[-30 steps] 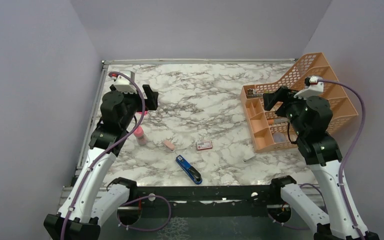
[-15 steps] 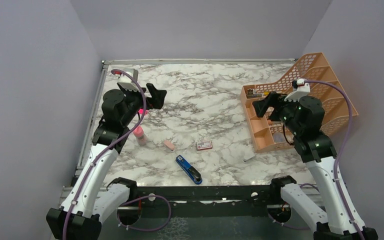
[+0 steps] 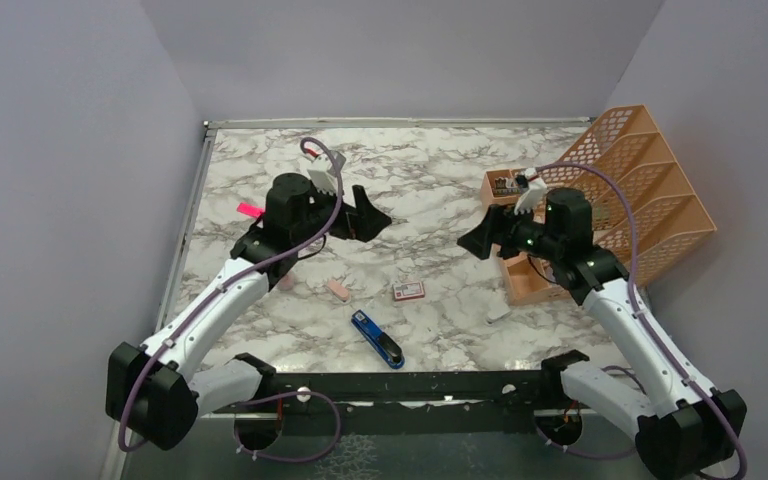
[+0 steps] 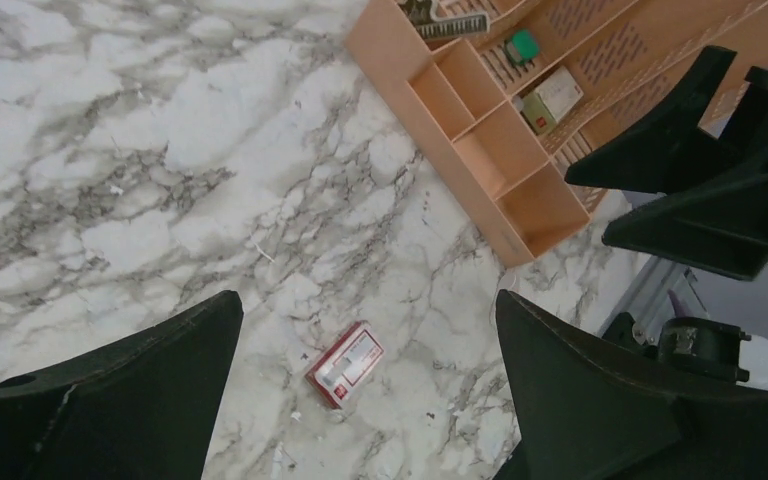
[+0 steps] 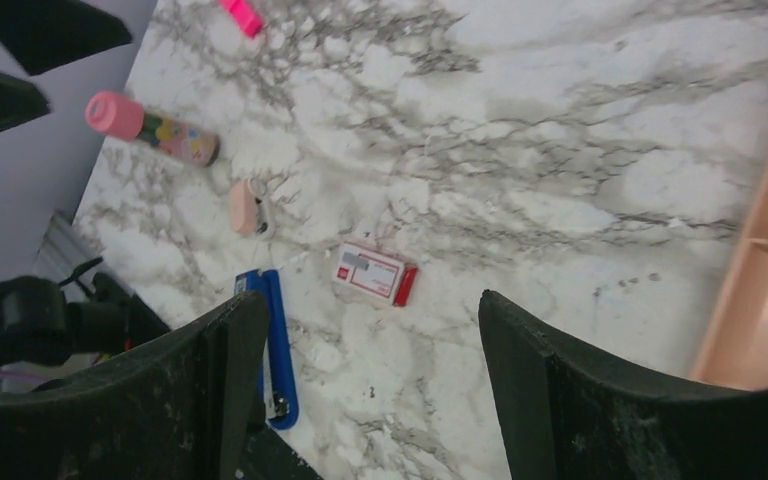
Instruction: Load the staples into the stapler
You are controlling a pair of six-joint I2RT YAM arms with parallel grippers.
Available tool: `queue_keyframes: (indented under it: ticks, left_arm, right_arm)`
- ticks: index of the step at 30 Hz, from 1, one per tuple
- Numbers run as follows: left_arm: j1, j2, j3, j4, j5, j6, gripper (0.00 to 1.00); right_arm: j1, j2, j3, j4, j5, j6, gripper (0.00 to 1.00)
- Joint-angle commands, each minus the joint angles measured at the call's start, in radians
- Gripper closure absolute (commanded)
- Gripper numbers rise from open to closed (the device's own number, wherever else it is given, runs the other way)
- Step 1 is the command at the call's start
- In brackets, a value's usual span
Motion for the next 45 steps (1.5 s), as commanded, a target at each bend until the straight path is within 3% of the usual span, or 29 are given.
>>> queue_keyframes:
  ticks: [1,7,11,19,26,32,45]
  left_arm:
    - [-0.059,0.066,-0.014,-0.084,-0.138,-0.080,0.04]
    - [-0.078,0.107,-0.057,-0.088,-0.187,-0.166,0.08]
    - [-0.088,0.136,-0.089,-0.110,-0.208,-0.221,0.15]
    - [-0.138,0.220,-0.132,-0.049,-0.199,-0.307,0.24]
    - [-0.148,0.281,-0.210,0.068,-0.173,-0.412,0.30]
    - [-0.171,0.332,-0.267,0.232,-0.122,-0.487,0.31]
    - [-0.216,0.416,-0.271,0.269,-0.126,-0.483,0.54]
  right_arm:
    - [0.152,0.016,-0.031,0.072,0.048,0.029,0.18]
    - [0.414,0.133,-0.072,0.091,0.239,0.085,0.21]
    - [0.496,0.211,-0.080,0.106,0.353,0.171,0.21]
    - [0.499,0.346,-0.030,0.061,0.485,0.304,0.26]
    - [0.499,0.446,0.006,0.057,0.463,0.309,0.48]
    - [0.499,0.507,0.005,0.074,0.418,0.320,0.51]
    - [0.499,0.587,0.021,0.084,0.416,0.291,0.58]
